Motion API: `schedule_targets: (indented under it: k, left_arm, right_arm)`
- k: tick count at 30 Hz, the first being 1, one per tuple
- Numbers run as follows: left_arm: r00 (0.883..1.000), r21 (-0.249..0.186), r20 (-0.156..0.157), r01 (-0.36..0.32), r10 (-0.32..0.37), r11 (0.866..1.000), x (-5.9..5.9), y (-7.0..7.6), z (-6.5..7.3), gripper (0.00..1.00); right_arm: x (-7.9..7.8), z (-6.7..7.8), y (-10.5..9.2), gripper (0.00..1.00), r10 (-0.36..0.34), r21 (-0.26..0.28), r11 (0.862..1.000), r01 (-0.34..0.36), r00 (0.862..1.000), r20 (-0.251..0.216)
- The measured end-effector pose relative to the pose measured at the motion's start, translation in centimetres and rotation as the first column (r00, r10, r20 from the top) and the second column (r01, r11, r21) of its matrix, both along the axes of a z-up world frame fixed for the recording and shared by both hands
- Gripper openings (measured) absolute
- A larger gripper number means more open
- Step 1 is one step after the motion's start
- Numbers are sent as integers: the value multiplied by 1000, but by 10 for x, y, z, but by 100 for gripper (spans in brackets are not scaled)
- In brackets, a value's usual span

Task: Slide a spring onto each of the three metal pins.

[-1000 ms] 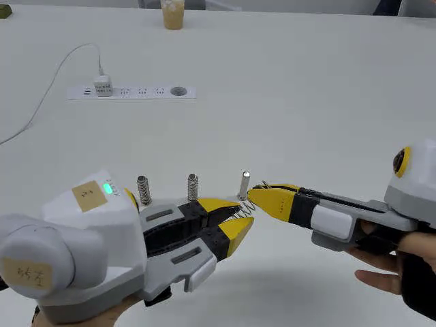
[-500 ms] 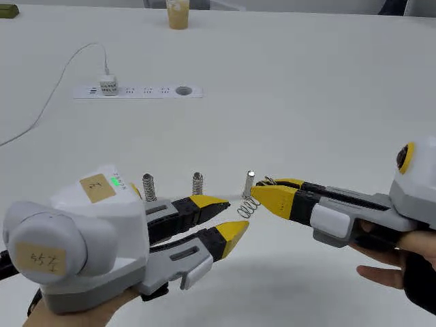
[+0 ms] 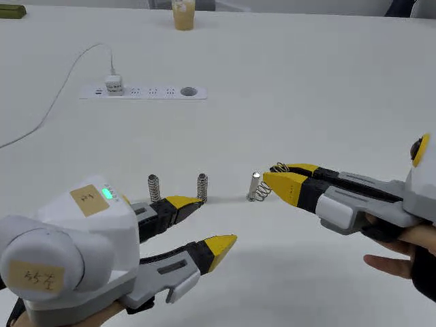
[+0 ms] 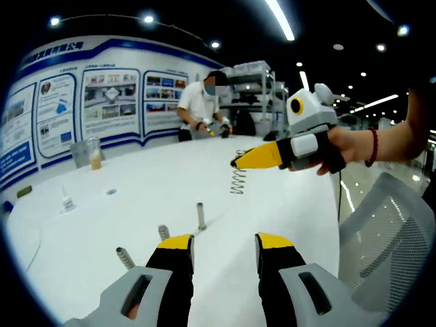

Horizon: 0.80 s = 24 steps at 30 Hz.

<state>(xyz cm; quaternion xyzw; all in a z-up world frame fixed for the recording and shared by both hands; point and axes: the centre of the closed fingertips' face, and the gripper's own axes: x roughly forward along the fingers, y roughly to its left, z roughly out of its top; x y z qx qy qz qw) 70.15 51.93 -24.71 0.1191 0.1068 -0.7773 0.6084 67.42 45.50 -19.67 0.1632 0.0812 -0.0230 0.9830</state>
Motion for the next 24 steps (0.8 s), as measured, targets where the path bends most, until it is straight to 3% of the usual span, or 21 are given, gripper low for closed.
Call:
schedule_targets:
  k: [7, 13, 24]
  left_arm:
    - [998, 8, -16, -58, 58, 998, 13, 5, -2, 47]
    - [993, 11, -2, -120, 120, 993, 27, 7, -3, 57]
    - [978, 31, -10, -209, 210, 977, 47, 11, -6, 70]
  right_arm:
    - [3, 5, -17, 11, -34, -40, 999, 35, 999, 14]
    - [7, 4, -29, 11, -59, -64, 996, 59, 998, 8]
    - [16, -6, -43, 11, -74, -94, 993, 70, 997, -38]
